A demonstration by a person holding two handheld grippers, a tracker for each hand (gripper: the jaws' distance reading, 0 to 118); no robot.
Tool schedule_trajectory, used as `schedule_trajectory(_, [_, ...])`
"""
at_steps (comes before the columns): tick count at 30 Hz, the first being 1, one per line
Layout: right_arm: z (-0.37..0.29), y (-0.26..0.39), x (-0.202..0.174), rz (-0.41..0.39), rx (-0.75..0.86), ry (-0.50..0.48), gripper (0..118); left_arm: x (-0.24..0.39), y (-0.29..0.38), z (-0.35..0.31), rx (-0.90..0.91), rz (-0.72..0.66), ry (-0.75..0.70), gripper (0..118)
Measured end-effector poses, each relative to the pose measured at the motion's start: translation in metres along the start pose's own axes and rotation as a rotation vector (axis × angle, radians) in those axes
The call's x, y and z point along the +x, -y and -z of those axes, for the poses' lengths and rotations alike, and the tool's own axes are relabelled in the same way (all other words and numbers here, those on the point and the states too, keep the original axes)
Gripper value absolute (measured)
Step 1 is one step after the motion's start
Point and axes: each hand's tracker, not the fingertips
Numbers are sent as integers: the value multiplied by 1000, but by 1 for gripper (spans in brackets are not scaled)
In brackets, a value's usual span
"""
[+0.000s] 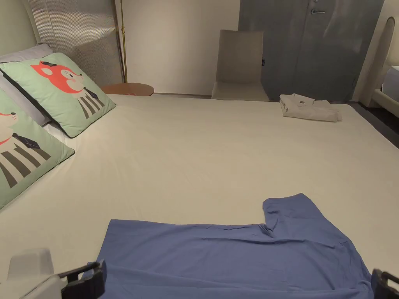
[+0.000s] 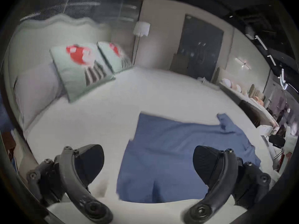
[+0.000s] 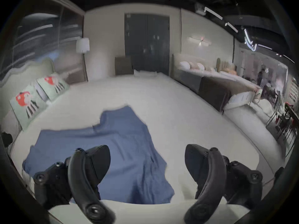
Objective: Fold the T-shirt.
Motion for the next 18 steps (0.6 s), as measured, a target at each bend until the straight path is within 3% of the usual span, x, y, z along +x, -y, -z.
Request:
schedule_trajectory(2, [-7,-12,-11,-7,93,-27,78,16,-13,-5,77,-2,35,98])
schedule_trajectory(3, [-8,-16,-16,-16,125,-48,61,22,-17,-7,109,-6,58,79])
schedule_trajectory(4, [-9,-20,-22,-23,148,-57,35,27,-20,-8,136,-3,75,44])
schedule_trajectory(5, [-9,-23,-27,-29,154,-61,16,33,-23,-8,153,12,73,12])
schedule_trajectory(6, [-8,-24,-31,-32,159,-61,2,38,-25,-7,157,22,72,0])
schedule_trajectory(12, [3,-24,-44,-43,163,-103,0,46,-32,19,115,33,120,0])
schedule_trajectory(18, [28,-18,-46,-51,104,-92,0,28,-64,98,-50,5,101,0])
